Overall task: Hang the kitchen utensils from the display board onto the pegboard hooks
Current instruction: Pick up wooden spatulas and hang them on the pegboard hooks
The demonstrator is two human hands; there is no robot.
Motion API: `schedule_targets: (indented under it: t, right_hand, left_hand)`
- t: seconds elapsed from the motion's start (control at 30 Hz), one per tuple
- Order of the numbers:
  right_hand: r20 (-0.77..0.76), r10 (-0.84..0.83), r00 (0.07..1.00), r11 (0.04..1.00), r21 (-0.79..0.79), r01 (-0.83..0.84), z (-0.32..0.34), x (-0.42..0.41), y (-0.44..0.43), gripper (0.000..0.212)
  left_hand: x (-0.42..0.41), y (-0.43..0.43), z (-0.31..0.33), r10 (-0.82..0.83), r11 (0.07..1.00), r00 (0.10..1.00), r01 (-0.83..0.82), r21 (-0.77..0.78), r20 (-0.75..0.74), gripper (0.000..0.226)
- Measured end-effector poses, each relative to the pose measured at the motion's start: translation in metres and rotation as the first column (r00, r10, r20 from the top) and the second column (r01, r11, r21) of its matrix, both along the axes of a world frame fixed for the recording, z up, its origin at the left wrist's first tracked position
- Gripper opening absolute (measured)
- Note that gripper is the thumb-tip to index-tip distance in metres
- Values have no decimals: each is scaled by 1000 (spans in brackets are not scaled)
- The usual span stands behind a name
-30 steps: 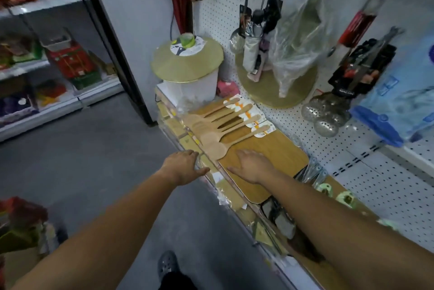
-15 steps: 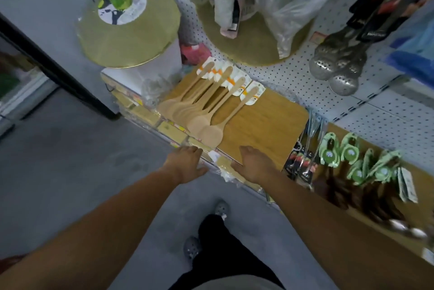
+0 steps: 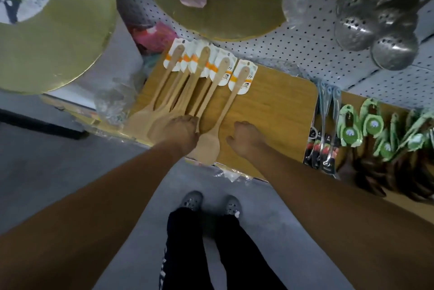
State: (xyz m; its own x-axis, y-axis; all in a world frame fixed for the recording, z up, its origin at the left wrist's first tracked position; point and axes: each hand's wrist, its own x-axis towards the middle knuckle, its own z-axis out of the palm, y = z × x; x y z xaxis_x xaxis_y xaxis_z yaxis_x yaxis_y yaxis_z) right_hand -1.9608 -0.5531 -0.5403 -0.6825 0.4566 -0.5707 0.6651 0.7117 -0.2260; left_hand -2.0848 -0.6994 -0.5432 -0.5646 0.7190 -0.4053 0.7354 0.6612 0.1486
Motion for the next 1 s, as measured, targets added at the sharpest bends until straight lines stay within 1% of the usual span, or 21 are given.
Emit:
schedule_targets:
  t: [0.07, 0.13, 0.27, 0.37, 0.43, 0.53, 0.6, 0.63, 0.7, 0.73, 0.8, 0.83, 0.9, 0.93, 1.0]
  right_hand:
    - [-40, -126, 991, 992, 11, 127, -14, -20, 5, 40]
    - [-57, -216, 975, 976, 20, 217, -27, -35, 9, 39]
    - [-54, -325, 944, 945, 23, 326, -47, -60, 11, 41]
    - [-53, -375, 926, 927, 3, 375, -62, -78, 6, 39]
    - [-57, -452, 890, 892, -23, 452, -71, -86, 3, 39]
    - [-59, -639, 767, 766, -140, 628, -82, -93, 6, 28]
    - [-22, -741, 672, 657, -231, 717, -80, -96, 12, 16]
    - [1, -791, 612, 588, -279, 759, -76, -96, 16, 15]
    - [63, -861, 505, 458, -337, 823, -69, -92, 25, 21]
    - [91, -868, 489, 434, -342, 834, -64, -86, 27, 23]
    - [124, -874, 470, 405, -350, 845, -55, -71, 27, 15]
    - [123, -892, 435, 365, -372, 853, -50, -62, 25, 12]
    - [126, -934, 335, 251, -437, 864, -41, -42, 21, 24]
    - [135, -946, 296, 201, -472, 858, -36, -32, 18, 26]
    - [169, -965, 199, 74, -555, 829, -21, -10, 10, 23]
  left_hand:
    - [-23, 16, -16, -23, 999, 1000, 24, 32, -16, 44]
    - [-42, 32, -29, -40, 998, 999, 41, 41, -25, 45]
    - [-59, 51, -50, 6, 1000, 1000, -5, 31, -18, 50]
    - [-64, 52, -65, 7, 1000, 999, -8, -24, -34, 57]
    - [-65, 51, -73, 15, 1000, 999, -15, -15, -43, 59]
    - [-69, 52, -78, 47, 997, 998, -45, 63, -29, 47]
    - [-73, 53, -76, 82, 993, 996, -84, 80, 28, 35]
    - [-76, 53, -73, 117, 989, 990, -124, 86, 78, 25]
    - [-79, 54, -66, 190, 973, 964, -211, 99, 185, 11]
    - [-80, 55, -63, 216, 962, 947, -248, 111, 238, 9]
    - [-80, 53, -56, 258, 941, 907, -315, 127, 333, 11]
    - [-79, 52, -51, 277, 933, 886, -341, 117, 371, 12]
    - [-71, 49, -40, 289, 927, 848, -363, 90, 443, 12]
    - [-66, 47, -35, 282, 929, 832, -361, 80, 478, 14]
    - [-52, 41, -26, 272, 928, 800, -366, 75, 535, 13]
